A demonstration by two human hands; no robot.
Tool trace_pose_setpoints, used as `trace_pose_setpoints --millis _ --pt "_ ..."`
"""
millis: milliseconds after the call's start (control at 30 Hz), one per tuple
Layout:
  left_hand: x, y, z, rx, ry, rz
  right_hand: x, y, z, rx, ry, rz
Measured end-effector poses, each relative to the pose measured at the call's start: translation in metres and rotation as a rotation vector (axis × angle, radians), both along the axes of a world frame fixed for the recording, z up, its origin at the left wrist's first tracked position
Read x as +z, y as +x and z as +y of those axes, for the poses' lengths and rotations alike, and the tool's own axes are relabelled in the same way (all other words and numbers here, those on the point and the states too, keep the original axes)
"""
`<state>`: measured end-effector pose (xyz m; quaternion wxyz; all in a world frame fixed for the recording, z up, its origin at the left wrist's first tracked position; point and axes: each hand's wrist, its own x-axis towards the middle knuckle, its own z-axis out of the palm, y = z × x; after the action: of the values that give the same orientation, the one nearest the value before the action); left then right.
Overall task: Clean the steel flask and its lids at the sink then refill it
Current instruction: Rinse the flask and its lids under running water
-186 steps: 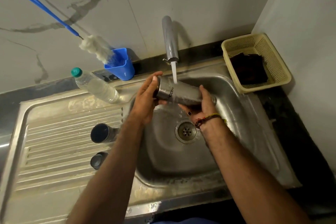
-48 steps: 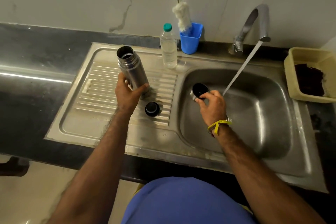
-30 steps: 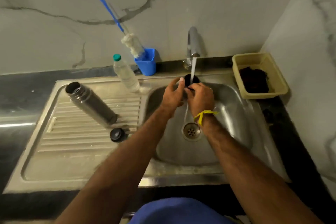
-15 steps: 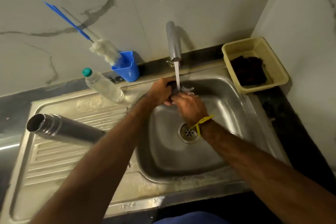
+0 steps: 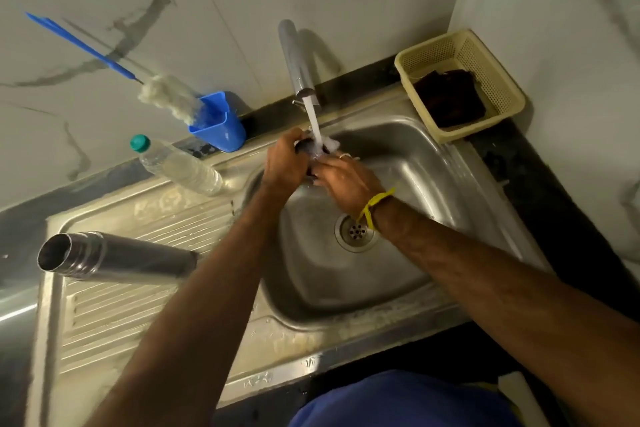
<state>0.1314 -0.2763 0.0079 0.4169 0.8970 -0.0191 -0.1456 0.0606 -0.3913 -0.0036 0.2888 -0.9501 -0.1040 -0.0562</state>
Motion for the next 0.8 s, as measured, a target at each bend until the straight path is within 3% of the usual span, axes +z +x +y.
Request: trace_pose_setpoints --millis 133,233,400,500,533,600,700,733,800 --pt "-0.001 -0.012 -0.003 0.084 -0.101 0.034 -0.003 0.002 0.001 -0.164 0.034 0.014" --pt "-0.004 -0.010 0.000 0.008 -0.054 0.001 -0.009 -0.005 0.005 -0.043 -0.027 -0.045" --pt "-0.004 -0.009 0.000 0.063 -0.104 0.024 -0.006 0.002 0.002 -0.125 -0.082 0.048" --pt "0.005 0.000 0.005 -0.076 0.015 0.018 -0.012 0.000 -0.003 -0.047 -0.088 -0.005" --pt "0.009 0.002 0.008 -0.119 -0.028 0.031 -0.015 0.001 -0.006 -0.071 -0.052 0.017" --pt "0.014 -0.005 0.008 -0.134 -0.240 0.153 -0.013 0.002 -0.004 -0.244 0.213 0.142" --pt "0.000 -0.024 0.002 -0.067 -0.471 0.279 -0.006 0.010 0.006 -0.572 0.957 0.417" --pt "-0.008 -0.026 0.000 -0.037 -0.498 0.269 -0.009 0.011 0.009 -0.598 1.089 0.480" --pt "-0.013 -0.020 -0.004 0.094 -0.480 0.240 -0.009 0.006 0.016 -0.516 1.119 0.481"
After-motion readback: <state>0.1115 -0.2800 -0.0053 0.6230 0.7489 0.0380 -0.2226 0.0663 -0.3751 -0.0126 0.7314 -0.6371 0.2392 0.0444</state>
